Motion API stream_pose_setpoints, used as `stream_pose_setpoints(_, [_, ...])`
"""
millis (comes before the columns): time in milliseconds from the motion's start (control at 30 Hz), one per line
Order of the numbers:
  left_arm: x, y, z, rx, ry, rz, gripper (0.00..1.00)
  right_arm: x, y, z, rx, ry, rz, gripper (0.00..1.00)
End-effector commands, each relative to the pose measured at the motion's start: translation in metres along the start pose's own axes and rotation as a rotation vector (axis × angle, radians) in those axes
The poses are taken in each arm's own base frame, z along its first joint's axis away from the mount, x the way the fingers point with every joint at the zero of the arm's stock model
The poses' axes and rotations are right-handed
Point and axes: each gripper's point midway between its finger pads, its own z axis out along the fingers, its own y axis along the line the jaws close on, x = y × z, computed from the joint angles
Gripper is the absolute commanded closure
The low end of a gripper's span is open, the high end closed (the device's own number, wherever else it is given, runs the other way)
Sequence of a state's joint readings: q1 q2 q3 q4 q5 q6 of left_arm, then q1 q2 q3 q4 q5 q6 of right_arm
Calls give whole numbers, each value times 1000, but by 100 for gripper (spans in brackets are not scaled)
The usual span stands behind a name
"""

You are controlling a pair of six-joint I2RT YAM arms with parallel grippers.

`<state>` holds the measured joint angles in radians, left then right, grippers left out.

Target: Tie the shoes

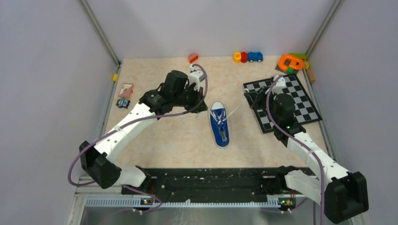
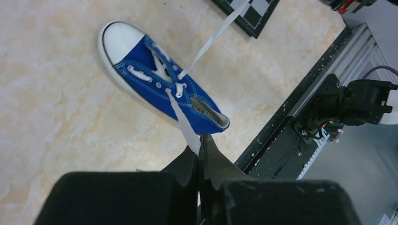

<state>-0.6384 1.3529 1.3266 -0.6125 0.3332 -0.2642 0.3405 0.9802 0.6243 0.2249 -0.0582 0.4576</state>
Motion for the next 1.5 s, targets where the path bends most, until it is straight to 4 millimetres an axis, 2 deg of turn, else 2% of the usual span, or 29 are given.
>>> stream_pose_setpoints(0, [-30, -36, 16, 116, -51, 146, 100, -34, 58, 3, -240, -56, 14, 100])
stream_pose_setpoints(100, [-31, -42, 40, 120, -25, 88, 100, -37, 55, 5, -211, -59, 36, 100])
stream_pose_setpoints(233, [-26, -42, 72, 111, -42, -121, 100, -35, 46, 6, -153, -43, 65, 100])
stream_pose_setpoints(367, [-24, -59, 85, 151, -139, -270, 100, -29, 43, 6, -138, -21, 80, 100])
stream_pose_setpoints(600, [-29, -99, 108, 206, -288, -330, 100, -31, 47, 6, -149, 1, 80, 100])
stream_pose_setpoints(700, [-24, -107, 125, 171, -304, -327, 100, -34, 50, 6, -151, 9, 69, 100])
stream_pose_setpoints(733, [-24, -102, 131, 129, -327, -330, 100, -35, 50, 5, -149, 11, 63, 100])
stream_pose_setpoints(767, [-24, -101, 137, 104, -347, -324, 96, -37, 51, 4, -146, 15, 56, 100])
stream_pose_setpoints(800, [-21, -102, 143, 93, -347, -311, 86, -38, 50, 4, -140, 18, 49, 100])
stream_pose_setpoints(867, [-13, -105, 155, 61, -312, -240, 21, -41, 49, 3, -126, 16, 39, 100])
stream_pose_setpoints(900, [-9, -103, 157, 18, -289, -194, 14, -43, 48, 1, -118, 12, 35, 100])
stream_pose_setpoints(1033, [12, -92, 143, -105, -163, -16, 11, -46, 42, -2, -83, -2, 17, 100])
stream_pose_setpoints(1133, [21, -93, 119, -74, -103, 98, 23, -44, 38, -2, -69, -1, 9, 100])
stream_pose_setpoints(1300, [40, -81, 79, -82, -31, 237, 25, -41, 33, -1, -52, 0, -3, 100])
stream_pose_setpoints(1367, [44, -68, 69, -115, -37, 309, 32, -40, 34, -1, -61, 5, -13, 100])
stream_pose_setpoints(1433, [45, -55, 68, -144, -56, 410, 41, -37, 36, -2, -78, 15, -32, 100])
stream_pose_setpoints(1467, [44, -49, 68, -162, -65, 440, 42, -35, 36, -2, -81, 21, -37, 100])
